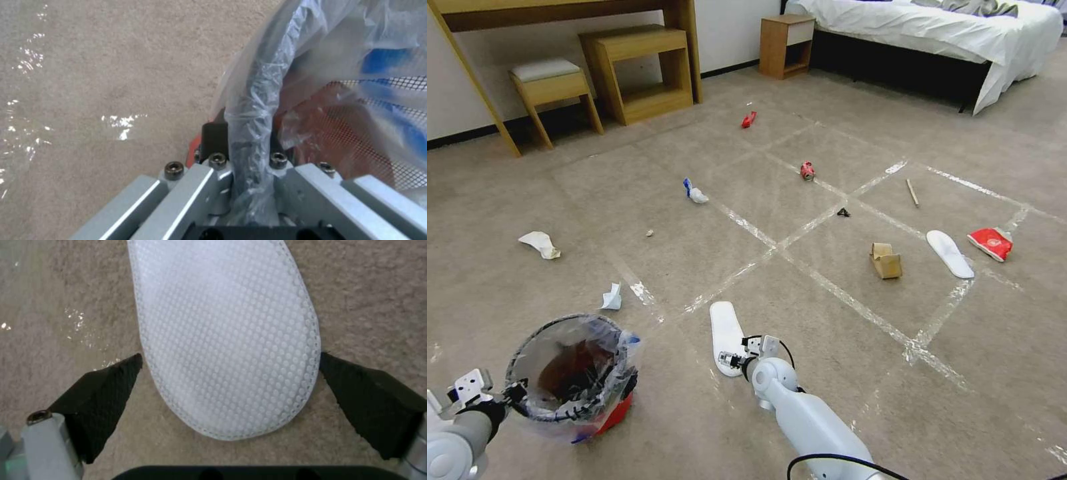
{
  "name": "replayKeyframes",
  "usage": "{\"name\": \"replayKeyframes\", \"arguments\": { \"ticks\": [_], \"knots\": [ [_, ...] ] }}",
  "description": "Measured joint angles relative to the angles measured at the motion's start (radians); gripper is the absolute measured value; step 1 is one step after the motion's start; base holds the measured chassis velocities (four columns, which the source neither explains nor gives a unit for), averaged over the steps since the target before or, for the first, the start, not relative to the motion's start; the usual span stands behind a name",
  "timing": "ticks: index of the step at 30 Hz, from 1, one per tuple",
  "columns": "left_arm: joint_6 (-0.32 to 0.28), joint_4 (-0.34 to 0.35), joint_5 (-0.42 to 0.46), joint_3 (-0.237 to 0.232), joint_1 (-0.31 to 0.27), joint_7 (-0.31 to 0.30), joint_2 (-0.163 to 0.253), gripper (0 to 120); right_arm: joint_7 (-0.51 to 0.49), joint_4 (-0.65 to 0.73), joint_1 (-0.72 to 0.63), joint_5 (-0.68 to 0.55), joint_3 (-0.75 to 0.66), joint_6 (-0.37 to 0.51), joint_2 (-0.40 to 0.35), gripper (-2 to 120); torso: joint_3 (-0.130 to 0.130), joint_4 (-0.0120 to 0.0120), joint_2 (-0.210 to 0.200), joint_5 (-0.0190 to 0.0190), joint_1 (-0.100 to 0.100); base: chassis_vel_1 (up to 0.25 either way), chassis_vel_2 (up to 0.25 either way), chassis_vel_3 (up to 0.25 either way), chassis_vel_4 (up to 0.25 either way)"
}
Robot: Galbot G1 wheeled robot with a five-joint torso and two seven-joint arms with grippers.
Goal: Pick up the trash bin and place the garbage on the floor into it.
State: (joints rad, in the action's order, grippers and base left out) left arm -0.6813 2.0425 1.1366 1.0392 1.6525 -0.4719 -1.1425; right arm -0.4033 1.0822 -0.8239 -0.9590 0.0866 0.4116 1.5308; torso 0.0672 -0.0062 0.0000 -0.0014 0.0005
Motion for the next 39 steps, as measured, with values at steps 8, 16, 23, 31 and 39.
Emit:
{"name": "replayKeyframes", "arguments": {
  "ticks": [8, 16, 23, 31, 39],
  "knots": [
    [0.002, -0.002, -0.001, -0.008, -0.004, 0.000, -0.001, 1, 0.009, -0.024, 0.006, 0.005, -0.002, -0.009, 0.009, 100, 0.000, 0.0001, 0.000, 0.0000, 0.000, 0.000, 0.000, 0.000, 0.000],
    [0.006, -0.006, -0.005, -0.012, -0.008, 0.000, -0.001, 1, 0.015, -0.037, 0.009, 0.012, 0.002, -0.019, 0.016, 100, 0.000, -0.0002, 0.000, -0.0001, 0.000, 0.000, 0.000, 0.000, 0.000],
    [0.007, -0.006, -0.006, -0.016, -0.008, 0.000, -0.003, 1, 0.024, -0.050, 0.008, 0.021, 0.004, -0.035, 0.025, 99, 0.000, -0.0005, 0.000, -0.0004, 0.000, 0.000, 0.000, 0.000, 0.000],
    [0.009, -0.004, -0.007, -0.019, -0.010, -0.001, -0.006, 1, 0.029, -0.046, -0.001, 0.029, 0.009, -0.042, 0.021, 83, 0.000, -0.0009, 0.001, -0.0006, 0.000, 0.000, 0.000, 0.000, 0.000],
    [0.011, -0.004, -0.011, -0.027, -0.014, -0.001, -0.009, 1, 0.034, -0.049, -0.003, 0.037, 0.016, -0.050, 0.020, 64, 0.000, -0.0008, 0.000, -0.0005, 0.000, 0.000, 0.000, 0.000, 0.000]
  ]
}}
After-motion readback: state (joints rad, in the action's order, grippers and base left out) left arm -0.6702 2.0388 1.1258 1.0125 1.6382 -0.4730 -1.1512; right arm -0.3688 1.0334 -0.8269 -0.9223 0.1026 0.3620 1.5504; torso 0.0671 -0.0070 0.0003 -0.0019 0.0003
